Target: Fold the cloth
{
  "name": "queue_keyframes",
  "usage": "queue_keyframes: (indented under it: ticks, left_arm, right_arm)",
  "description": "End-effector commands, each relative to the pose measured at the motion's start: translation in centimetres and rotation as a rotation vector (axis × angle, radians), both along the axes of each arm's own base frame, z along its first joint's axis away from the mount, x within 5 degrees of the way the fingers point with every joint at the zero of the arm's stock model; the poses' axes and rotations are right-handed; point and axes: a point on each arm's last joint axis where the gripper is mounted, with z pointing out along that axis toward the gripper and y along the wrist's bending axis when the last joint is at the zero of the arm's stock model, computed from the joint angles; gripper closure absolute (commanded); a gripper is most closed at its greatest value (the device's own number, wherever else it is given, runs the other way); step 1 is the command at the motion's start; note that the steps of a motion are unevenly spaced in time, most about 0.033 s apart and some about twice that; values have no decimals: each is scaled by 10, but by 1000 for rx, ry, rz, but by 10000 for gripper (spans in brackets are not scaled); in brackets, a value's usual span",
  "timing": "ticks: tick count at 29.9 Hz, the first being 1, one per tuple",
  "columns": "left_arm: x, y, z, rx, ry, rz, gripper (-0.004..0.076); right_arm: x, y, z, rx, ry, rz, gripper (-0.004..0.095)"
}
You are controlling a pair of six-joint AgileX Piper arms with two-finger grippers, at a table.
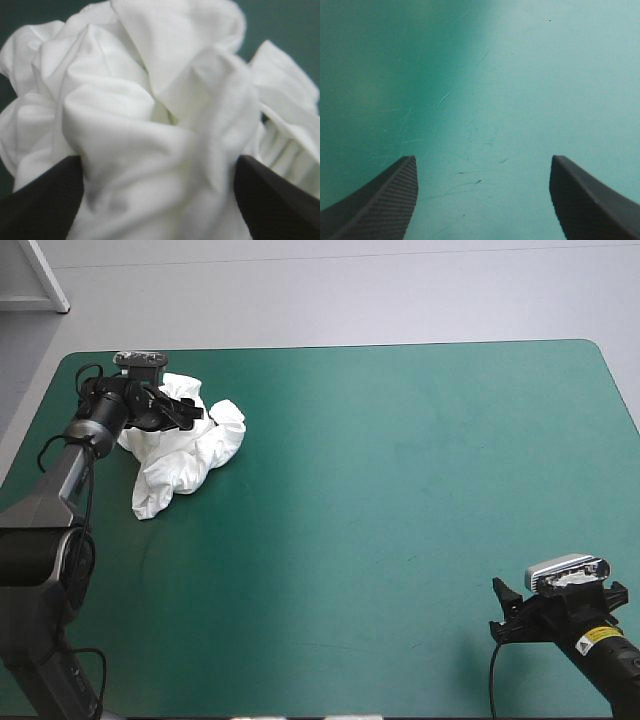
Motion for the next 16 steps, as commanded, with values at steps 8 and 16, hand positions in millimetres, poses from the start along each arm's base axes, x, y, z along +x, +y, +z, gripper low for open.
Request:
queue_keyframes:
  ticks: [8, 16]
  left_arm:
    - [23, -4, -8, -101, -20, 22, 362]
    - [14, -16, -11, -91, 75, -74, 699]
  right_arm:
    - [3, 1, 18, 20, -69, -1, 220]
    - [6, -1, 25, -2, -145, -11, 220]
